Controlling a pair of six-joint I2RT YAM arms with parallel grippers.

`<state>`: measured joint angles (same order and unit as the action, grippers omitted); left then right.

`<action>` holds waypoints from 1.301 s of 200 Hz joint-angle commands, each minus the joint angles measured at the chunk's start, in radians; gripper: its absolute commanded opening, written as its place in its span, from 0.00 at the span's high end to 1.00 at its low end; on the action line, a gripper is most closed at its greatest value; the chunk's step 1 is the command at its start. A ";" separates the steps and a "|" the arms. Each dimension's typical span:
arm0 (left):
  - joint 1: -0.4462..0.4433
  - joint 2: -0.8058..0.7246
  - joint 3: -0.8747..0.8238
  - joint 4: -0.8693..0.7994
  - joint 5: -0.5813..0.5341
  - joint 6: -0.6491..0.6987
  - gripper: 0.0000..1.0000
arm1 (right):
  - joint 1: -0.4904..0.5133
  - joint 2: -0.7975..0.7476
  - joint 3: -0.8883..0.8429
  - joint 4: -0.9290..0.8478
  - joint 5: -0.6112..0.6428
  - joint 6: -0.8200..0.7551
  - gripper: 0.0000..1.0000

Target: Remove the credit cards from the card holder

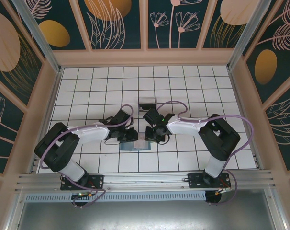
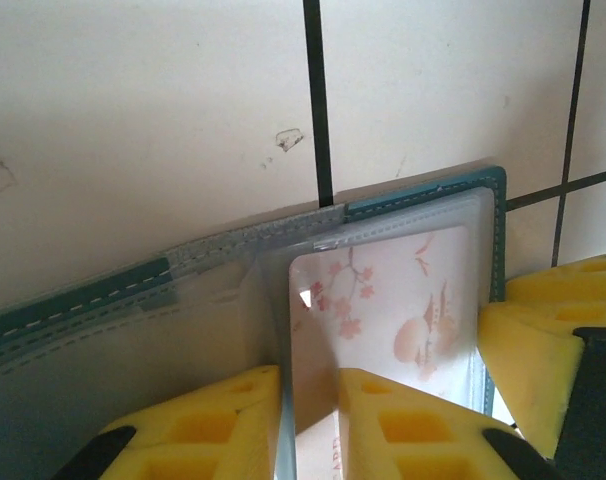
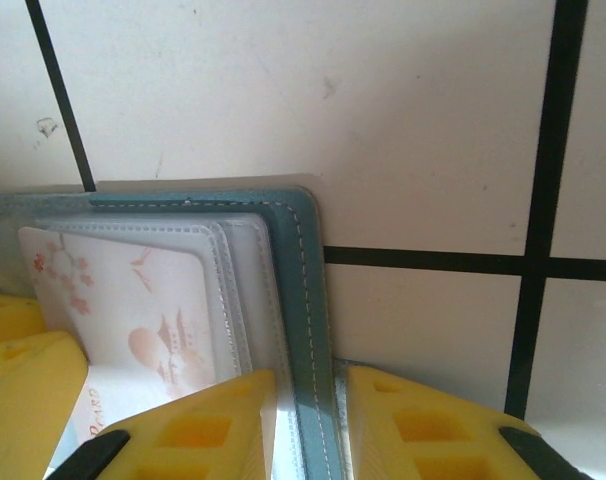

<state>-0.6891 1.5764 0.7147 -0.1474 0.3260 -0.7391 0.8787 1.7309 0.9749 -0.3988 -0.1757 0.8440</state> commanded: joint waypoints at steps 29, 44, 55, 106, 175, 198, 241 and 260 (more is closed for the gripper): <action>0.011 -0.032 -0.076 0.078 0.061 -0.041 0.82 | 0.016 0.029 0.005 -0.049 0.021 -0.011 0.74; 0.017 -0.039 -0.092 0.107 0.087 -0.049 0.83 | 0.017 0.030 0.006 -0.052 0.021 -0.012 0.74; 0.024 -0.045 -0.106 0.125 0.100 -0.057 0.84 | 0.017 0.031 0.006 -0.052 0.021 -0.011 0.74; 0.049 -0.048 -0.165 0.225 0.191 -0.076 0.83 | 0.022 0.043 0.015 -0.055 0.018 -0.010 0.75; 0.063 -0.010 -0.221 0.354 0.269 -0.106 0.85 | 0.027 0.058 0.028 -0.063 0.016 -0.007 0.75; 0.072 -0.018 -0.226 0.360 0.271 -0.102 0.88 | 0.029 0.063 0.029 -0.061 0.015 -0.006 0.75; 0.093 -0.068 -0.232 0.305 0.252 -0.078 0.93 | 0.030 0.060 0.028 -0.066 0.037 0.003 0.75; 0.097 -0.102 -0.226 0.257 0.231 -0.056 0.94 | 0.029 0.055 0.021 -0.058 0.040 0.006 0.76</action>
<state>-0.5961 1.5181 0.4973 0.1909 0.5461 -0.8314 0.8875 1.7508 1.0035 -0.4309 -0.1642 0.8444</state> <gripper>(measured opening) 0.068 0.248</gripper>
